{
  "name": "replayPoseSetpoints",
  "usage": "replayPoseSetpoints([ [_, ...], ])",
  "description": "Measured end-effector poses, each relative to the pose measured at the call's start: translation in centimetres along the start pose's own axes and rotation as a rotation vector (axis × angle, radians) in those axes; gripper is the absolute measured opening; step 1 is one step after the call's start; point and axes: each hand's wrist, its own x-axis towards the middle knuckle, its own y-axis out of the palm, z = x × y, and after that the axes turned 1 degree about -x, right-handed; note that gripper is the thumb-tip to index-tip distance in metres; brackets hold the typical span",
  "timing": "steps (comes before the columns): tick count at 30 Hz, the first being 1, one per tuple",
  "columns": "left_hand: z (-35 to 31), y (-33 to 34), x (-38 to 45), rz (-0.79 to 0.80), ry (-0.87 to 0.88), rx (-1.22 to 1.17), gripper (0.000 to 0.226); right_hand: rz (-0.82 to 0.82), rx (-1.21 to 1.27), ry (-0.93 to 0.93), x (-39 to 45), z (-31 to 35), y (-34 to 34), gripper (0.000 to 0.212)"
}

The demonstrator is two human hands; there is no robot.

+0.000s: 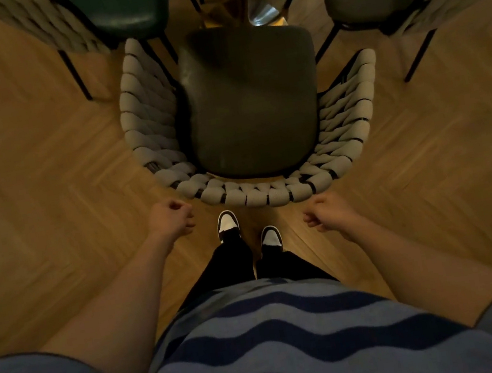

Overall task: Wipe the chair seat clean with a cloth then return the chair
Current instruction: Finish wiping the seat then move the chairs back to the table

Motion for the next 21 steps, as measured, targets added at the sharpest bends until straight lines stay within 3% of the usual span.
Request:
replayPoseSetpoints([
  [4, 2.4, -0.6, -2.1, 0.054, 0.101, 0.175, 0.008, 0.070, -0.264, -0.136, -0.8, 0.4, 1.6, 0.016],
  [8, 5.5, -2.4, -3.2, 0.107, 0.028, 0.214, 0.009, 0.133, -0.461, -0.204, -1.3, 1.9, 4.6, 0.013],
  [21, 14.4, -18.3, -0.8, 0.006, -0.114, 0.039, 0.015, 0.286, -0.753, -0.309, -0.9, 13.9, 21.8, 0.007],
])
